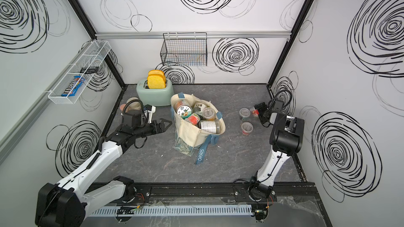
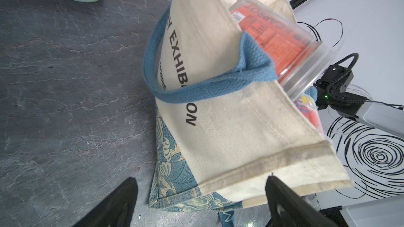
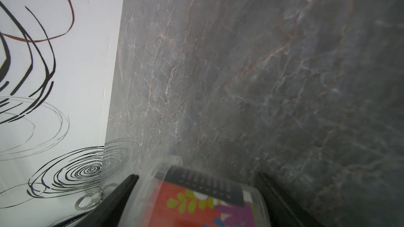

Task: Take out the seed jars from the canvas bag
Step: Place the seed jar at the center of the board.

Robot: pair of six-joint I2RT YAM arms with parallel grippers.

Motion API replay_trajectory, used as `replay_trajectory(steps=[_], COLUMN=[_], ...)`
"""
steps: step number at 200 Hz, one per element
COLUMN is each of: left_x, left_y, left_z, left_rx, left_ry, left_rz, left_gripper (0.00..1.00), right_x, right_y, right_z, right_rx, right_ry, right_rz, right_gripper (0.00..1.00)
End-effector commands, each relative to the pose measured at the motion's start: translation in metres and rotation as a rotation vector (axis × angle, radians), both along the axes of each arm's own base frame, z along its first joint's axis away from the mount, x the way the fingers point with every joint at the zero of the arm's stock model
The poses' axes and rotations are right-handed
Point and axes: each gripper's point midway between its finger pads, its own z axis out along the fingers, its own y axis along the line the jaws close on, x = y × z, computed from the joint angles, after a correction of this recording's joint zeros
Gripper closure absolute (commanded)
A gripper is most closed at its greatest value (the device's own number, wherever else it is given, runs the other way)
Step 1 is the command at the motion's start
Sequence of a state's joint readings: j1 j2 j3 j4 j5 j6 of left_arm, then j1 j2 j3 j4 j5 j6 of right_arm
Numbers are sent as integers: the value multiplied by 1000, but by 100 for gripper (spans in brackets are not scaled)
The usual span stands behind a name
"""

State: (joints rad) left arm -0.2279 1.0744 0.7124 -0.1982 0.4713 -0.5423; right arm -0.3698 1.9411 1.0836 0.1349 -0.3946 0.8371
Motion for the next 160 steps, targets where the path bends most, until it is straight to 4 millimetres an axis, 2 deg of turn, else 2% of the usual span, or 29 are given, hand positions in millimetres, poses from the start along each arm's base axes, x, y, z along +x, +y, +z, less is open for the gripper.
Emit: replay_trajectory(steps=[1,38,70,91,124,160], left_x=[5,5,4,3,2,0], left_y=[0,0,0,0,0,-1], left_z=[11,12,12,12,13,13], left_rx=[-21,-24,-25,-27,-31,-36], left_ry=[-50,-55,-56,-56,-56,-58], left_rz=[2,2,2,1,1,-1], left_gripper=[4,4,4,4,4,4], right_x=[-45,-63,-69,-73,-72,-89], right_y=[-5,-15,-12,-10,-3,0], right_z=[-39,-38,-28,-22,-4,-3], right_rx=[3,28,125,172,224,304], right_ry=[184,161,28,-29,-116,-162], right_rz=[-43,-75,-74,-75,-55,-89], right_gripper=[15,15,15,18,19,20])
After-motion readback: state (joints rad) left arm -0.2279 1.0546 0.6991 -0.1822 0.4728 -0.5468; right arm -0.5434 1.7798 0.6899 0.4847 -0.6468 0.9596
